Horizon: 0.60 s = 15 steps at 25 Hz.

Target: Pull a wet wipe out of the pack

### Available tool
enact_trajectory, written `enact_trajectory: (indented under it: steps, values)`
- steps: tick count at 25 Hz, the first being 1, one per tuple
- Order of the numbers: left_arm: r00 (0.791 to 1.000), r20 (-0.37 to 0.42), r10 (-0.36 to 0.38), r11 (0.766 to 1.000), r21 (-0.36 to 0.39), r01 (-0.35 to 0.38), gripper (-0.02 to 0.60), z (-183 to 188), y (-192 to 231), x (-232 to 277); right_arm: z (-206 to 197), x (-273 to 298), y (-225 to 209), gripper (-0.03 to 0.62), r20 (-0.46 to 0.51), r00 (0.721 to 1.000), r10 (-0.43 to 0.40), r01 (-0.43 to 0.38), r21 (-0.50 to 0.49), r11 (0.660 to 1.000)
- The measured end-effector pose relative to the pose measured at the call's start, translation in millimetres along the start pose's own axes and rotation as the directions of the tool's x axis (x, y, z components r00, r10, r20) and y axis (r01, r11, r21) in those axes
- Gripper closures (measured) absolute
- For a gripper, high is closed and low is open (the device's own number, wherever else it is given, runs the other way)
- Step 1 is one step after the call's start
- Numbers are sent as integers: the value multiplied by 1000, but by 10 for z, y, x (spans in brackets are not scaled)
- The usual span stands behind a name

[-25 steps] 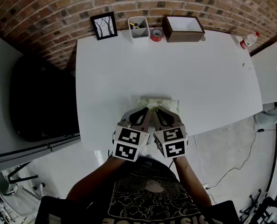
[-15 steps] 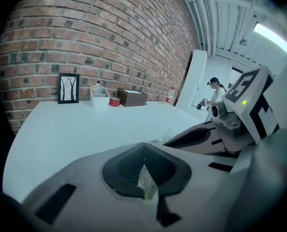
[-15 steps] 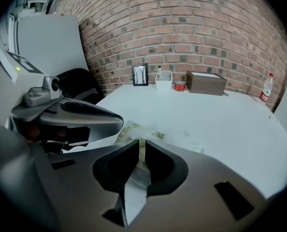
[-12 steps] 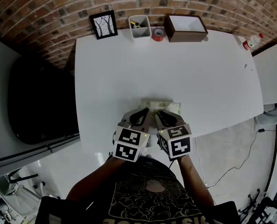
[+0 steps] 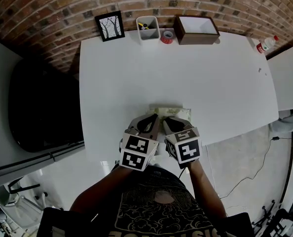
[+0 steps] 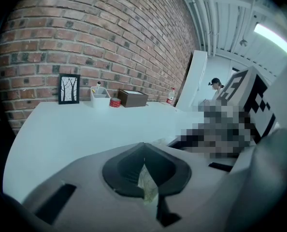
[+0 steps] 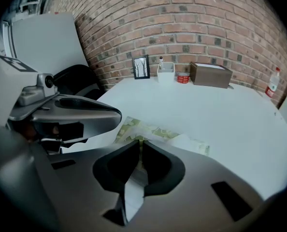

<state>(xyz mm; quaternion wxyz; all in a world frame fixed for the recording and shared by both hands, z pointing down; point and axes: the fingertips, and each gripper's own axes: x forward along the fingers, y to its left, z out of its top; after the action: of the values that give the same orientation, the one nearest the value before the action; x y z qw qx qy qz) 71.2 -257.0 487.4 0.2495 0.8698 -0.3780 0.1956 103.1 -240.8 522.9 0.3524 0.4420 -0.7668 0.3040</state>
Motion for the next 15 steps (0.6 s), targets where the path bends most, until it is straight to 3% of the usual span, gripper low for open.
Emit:
enact_trajectory:
  steps: [15]
  values:
    - [1000, 25, 9, 1000, 12, -9, 571, -9, -65, -128, 73, -137, -58, 579, 210, 978, 8, -35, 126, 991]
